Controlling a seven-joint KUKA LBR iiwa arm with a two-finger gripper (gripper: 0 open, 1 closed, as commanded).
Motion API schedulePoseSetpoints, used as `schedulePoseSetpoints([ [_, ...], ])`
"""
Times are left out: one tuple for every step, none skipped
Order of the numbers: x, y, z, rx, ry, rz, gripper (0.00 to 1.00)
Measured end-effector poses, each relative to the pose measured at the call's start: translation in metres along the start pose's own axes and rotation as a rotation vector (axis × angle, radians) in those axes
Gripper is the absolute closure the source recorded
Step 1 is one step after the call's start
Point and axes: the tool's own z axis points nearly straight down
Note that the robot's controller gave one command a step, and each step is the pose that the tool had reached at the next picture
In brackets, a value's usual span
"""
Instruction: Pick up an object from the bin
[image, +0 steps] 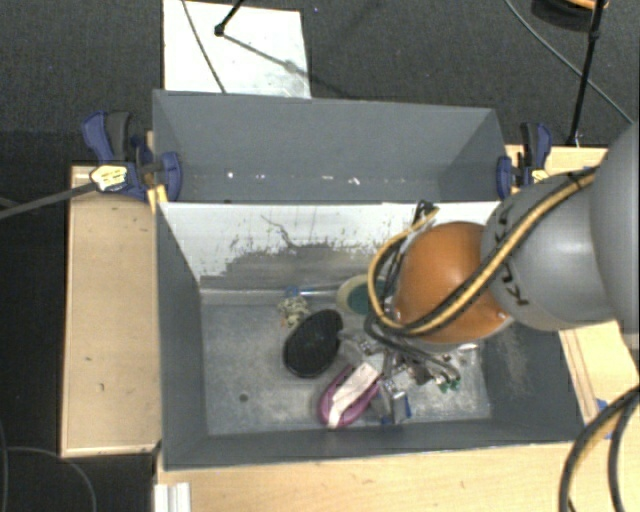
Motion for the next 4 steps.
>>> schedulePoseSetpoints([
  [-0.021,-0.012,0.003,-0.008,0.01,0.282,1.0],
  [-0.036,-0.013,-0.129,-0.001,-0.006,0.28,1.0],
  [-0.027,-0.014,-0.084,-0.002,0.007,0.536,1.0],
  [-0.028,-0.014,-0.085,-0.002,0.005,0.533,0.0],
])
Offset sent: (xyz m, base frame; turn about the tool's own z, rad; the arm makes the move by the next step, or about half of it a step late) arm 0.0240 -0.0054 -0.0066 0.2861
